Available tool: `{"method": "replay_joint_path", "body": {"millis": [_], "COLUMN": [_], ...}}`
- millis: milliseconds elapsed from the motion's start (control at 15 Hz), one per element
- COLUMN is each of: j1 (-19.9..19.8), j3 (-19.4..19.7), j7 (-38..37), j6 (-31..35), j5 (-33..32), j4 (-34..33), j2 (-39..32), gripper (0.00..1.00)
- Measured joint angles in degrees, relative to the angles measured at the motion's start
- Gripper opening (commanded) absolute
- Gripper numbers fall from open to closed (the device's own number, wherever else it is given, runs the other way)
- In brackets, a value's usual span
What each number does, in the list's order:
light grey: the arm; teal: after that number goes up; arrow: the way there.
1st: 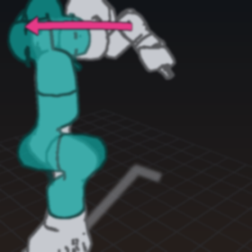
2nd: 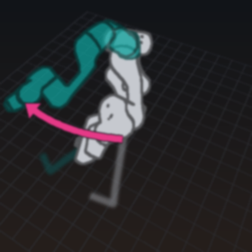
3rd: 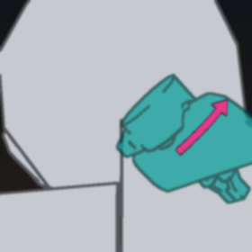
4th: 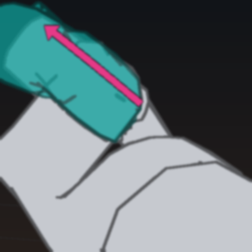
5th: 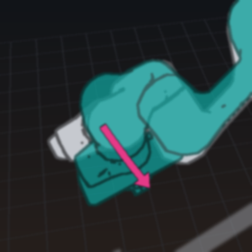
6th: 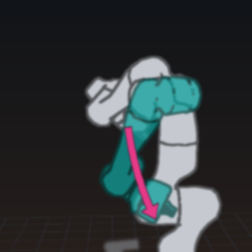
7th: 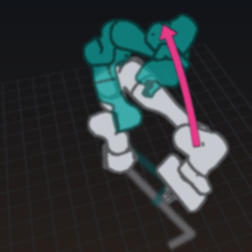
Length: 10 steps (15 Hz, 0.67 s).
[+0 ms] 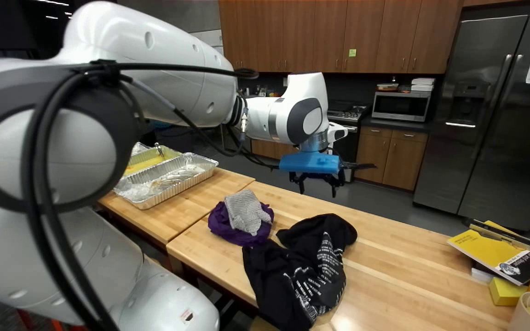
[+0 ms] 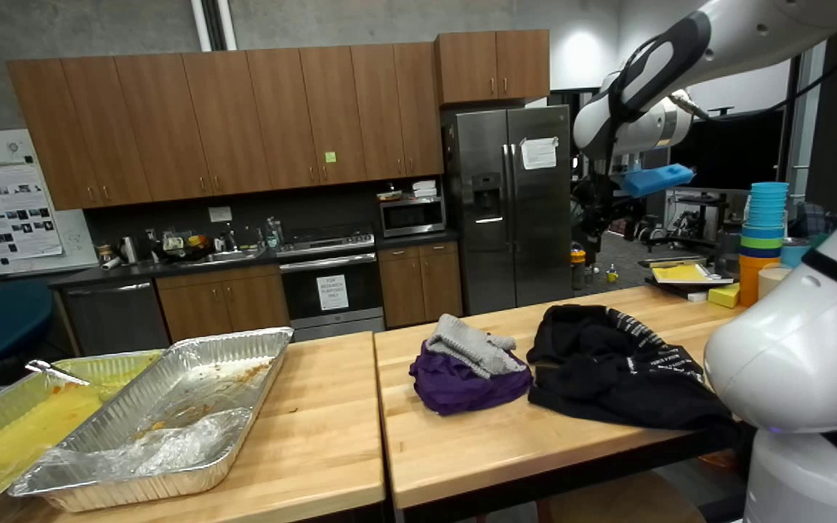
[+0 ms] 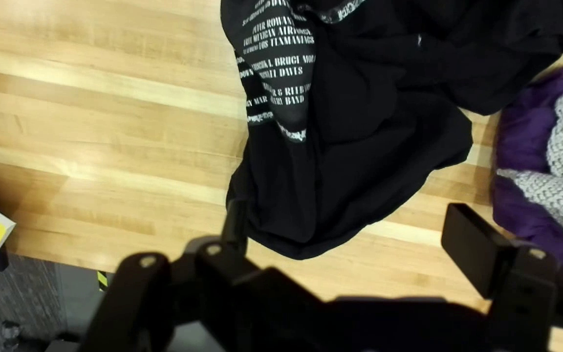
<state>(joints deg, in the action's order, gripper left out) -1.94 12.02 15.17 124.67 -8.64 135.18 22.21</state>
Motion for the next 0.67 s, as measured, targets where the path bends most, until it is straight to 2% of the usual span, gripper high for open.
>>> {"method": "replay_joint_path", "body": {"millis": [267,667], "j1": [-0.02,-0.02], "j3": [0.12,0.13], "j7": [0.29,0.29], "j6": [0.02,-0.03], "j5": [3.01,3.11], "j4": [-3.07,-3.38], "j2": [-4.76,-4.81], "gripper": [1.0,1.0]}}
